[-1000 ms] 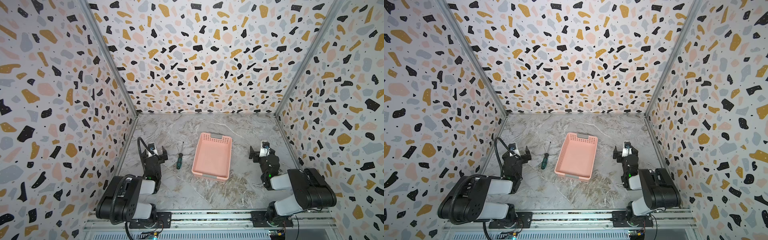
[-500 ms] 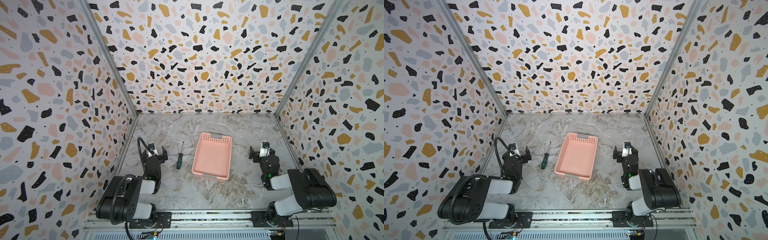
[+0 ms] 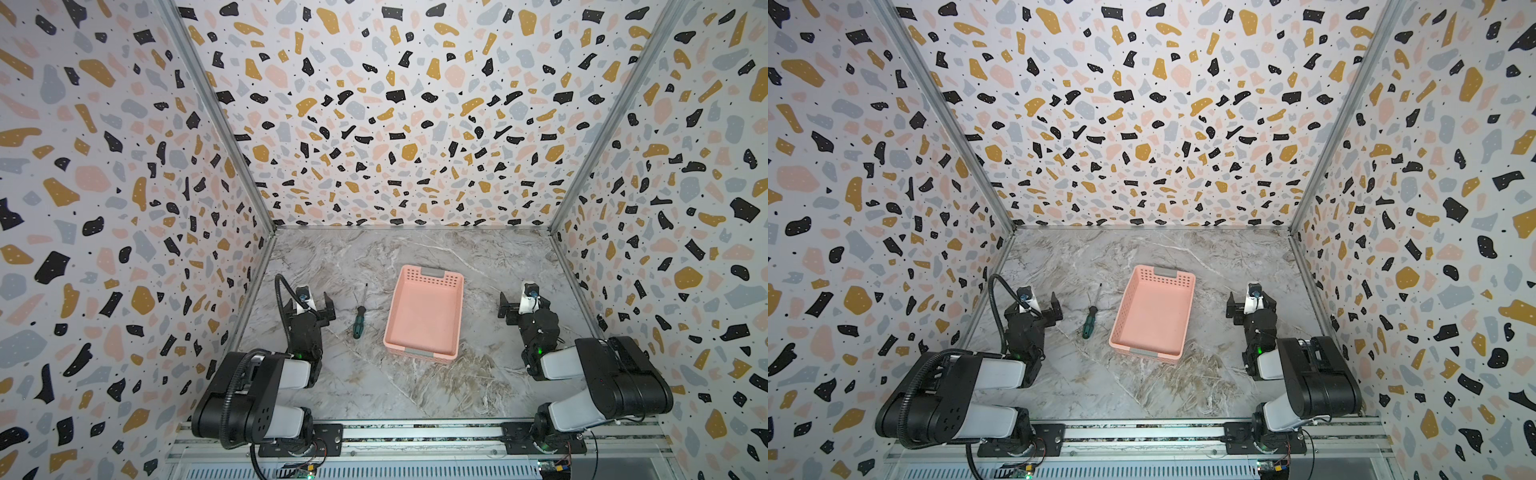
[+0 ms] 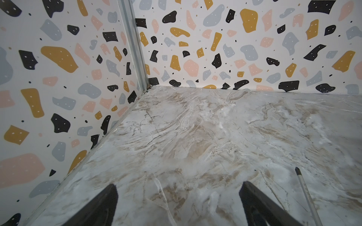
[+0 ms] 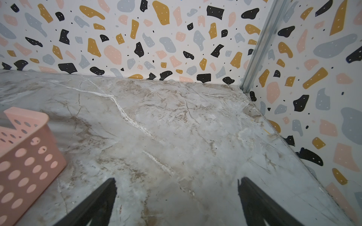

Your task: Put the screwdriver in the bin

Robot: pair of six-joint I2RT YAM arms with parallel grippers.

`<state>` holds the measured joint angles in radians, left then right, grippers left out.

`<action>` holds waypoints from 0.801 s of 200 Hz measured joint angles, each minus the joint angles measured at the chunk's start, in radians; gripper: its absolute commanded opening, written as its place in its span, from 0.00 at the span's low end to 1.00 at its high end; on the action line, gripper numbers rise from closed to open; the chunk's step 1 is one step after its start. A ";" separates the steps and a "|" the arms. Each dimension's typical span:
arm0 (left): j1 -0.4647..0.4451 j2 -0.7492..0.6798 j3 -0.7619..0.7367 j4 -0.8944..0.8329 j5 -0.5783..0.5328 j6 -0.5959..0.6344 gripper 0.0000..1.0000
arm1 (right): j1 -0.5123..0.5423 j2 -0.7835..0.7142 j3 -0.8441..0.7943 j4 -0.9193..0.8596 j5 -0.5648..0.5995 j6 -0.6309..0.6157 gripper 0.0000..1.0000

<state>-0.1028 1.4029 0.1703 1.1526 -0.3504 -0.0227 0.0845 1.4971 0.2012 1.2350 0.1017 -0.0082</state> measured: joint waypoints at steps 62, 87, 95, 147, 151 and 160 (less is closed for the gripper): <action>0.000 -0.161 -0.020 -0.097 -0.071 -0.030 0.99 | 0.002 -0.004 0.000 -0.005 0.000 0.000 0.99; 0.000 -0.370 0.082 -0.305 -0.089 -0.071 1.00 | 0.023 -0.092 0.034 -0.158 0.036 0.008 0.99; 0.000 -0.414 0.142 -0.383 -0.103 -0.097 1.00 | 0.027 -0.136 0.067 -0.237 0.042 0.021 0.99; 0.002 -0.483 0.607 -0.864 -0.092 -0.249 1.00 | 0.058 -0.515 0.251 -0.603 -0.043 0.117 0.99; 0.002 -0.475 0.636 -0.901 -0.082 -0.254 1.00 | 0.060 -0.531 0.274 -0.639 -0.050 0.124 0.99; 0.002 -0.455 0.690 -0.976 -0.059 -0.264 1.00 | 0.064 -0.556 0.330 -0.712 -0.063 0.147 0.99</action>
<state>-0.1009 0.9478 0.8604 0.1768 -0.4091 -0.2863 0.1490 0.9413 0.5308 0.5232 0.0383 0.1390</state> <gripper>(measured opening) 0.995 0.989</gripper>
